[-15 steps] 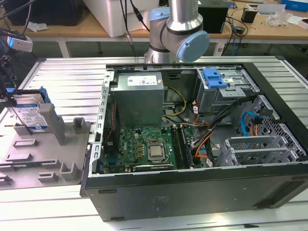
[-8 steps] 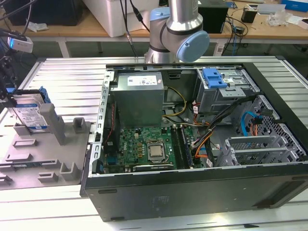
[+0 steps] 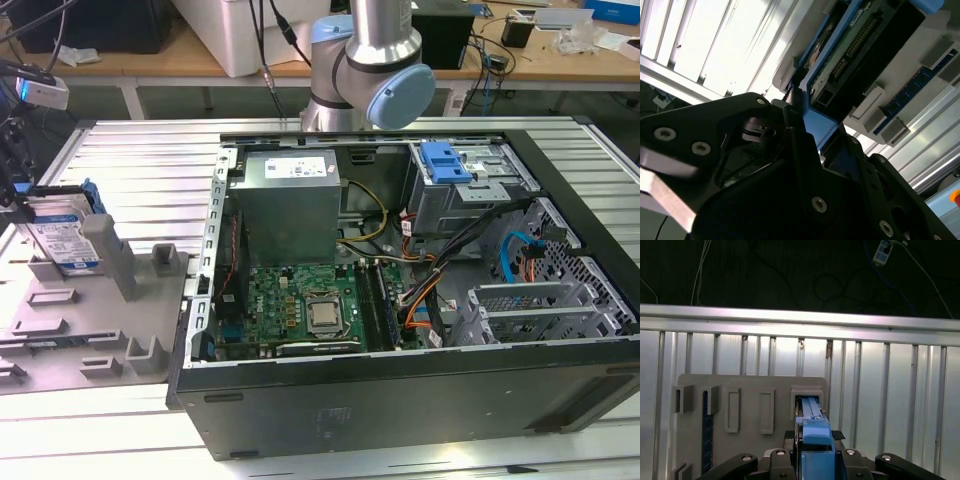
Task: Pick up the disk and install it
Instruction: 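Pick up the disk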
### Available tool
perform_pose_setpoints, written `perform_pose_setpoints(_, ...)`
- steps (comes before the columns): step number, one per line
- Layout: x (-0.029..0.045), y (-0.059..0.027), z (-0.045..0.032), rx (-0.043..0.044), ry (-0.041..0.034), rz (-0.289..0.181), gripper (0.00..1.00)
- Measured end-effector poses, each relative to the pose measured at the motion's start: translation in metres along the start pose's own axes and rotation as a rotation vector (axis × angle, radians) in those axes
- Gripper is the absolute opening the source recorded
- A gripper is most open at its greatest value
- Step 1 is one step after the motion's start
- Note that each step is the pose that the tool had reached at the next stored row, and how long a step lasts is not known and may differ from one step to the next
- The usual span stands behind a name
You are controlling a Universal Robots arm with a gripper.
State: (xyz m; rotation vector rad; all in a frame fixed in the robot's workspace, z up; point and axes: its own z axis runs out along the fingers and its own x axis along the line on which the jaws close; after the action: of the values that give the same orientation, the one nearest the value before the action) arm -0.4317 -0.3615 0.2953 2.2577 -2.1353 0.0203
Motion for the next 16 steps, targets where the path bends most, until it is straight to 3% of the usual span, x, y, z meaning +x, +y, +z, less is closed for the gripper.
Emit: perform_pose_setpoints(16,0.0000,0.0000,0.0004,0.0000,0.0002,0.000,0.37)
